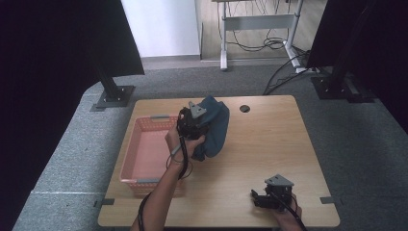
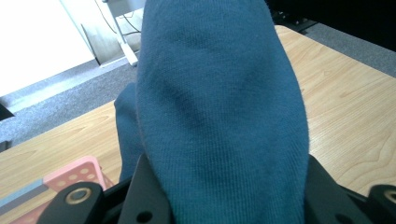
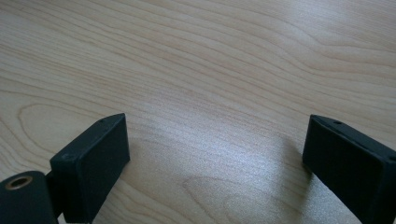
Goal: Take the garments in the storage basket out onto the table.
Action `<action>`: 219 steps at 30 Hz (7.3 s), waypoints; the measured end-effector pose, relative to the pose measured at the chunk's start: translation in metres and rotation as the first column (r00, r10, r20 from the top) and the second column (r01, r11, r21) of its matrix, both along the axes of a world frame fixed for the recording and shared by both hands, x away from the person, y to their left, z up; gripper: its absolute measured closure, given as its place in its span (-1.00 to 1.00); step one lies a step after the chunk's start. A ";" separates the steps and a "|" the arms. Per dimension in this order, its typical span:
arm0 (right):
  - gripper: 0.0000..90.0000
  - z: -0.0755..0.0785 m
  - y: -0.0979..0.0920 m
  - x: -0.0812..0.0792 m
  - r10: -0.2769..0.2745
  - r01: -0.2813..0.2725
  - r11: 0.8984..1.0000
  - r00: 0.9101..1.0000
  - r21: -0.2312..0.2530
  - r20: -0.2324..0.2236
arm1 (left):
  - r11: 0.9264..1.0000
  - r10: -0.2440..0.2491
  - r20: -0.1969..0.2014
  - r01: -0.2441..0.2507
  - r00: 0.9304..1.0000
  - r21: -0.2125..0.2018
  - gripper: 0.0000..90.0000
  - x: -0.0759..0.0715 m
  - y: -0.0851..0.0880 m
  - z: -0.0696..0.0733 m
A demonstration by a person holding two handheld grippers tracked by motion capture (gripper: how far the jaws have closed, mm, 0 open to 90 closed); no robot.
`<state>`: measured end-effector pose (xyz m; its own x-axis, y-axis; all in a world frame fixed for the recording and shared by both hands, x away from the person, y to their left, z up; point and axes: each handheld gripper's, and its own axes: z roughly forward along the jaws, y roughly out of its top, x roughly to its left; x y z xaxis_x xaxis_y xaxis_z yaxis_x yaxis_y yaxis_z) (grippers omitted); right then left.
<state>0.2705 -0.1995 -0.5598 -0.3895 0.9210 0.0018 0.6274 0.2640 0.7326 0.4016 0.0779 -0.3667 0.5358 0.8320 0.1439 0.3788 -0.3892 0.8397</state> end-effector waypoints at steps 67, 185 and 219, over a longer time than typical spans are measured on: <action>-0.85 0.000 0.000 0.000 -0.003 0.003 1.000 1.000 0.001 -0.001 | 0.999 -0.029 -0.123 0.033 0.992 0.031 0.49 0.012 -0.035 -0.063; -0.85 0.000 0.001 0.000 -0.003 0.003 1.000 1.000 0.000 0.002 | 0.999 -0.047 -0.106 0.045 0.993 -0.027 -0.50 -0.029 0.017 -0.083; -0.85 0.000 0.001 0.000 -0.007 0.007 1.000 1.000 0.002 -0.002 | 0.991 0.015 -0.106 -0.029 0.994 -0.131 -0.49 -0.073 0.111 -0.091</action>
